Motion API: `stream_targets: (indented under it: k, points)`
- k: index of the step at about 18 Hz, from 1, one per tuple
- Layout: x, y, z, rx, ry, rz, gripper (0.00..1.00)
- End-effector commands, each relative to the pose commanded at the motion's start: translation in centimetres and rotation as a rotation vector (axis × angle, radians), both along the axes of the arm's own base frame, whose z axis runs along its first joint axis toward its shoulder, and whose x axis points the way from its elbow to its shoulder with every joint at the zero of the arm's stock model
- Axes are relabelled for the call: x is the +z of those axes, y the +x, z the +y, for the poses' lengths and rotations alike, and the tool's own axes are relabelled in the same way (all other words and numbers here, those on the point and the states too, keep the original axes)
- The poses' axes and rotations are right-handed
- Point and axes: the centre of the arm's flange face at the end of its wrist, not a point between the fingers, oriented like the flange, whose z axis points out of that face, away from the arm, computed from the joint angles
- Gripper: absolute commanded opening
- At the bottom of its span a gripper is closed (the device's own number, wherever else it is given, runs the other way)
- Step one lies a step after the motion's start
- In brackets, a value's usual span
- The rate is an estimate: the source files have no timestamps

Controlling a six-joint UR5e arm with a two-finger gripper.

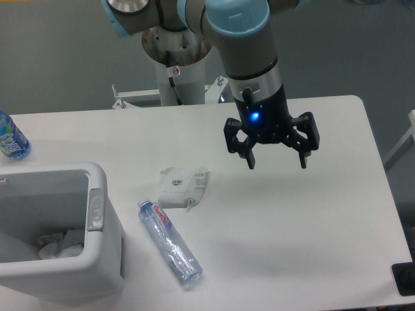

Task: Place the trash in the trash can
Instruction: 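Move the open gripper down toward the crumpled white paper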

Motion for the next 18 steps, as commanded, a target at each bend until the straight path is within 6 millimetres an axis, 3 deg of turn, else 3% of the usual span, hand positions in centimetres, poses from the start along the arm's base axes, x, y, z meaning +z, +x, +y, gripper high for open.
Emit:
stream_targets:
  k: [12, 18]
  points:
    - [-1.8, 0.8, -0.1, 0.006, -0.009, -0.03, 1.0]
    - [-6.4, 1.8, -1.0, 0.006, -0.023, -0.038, 1.0]
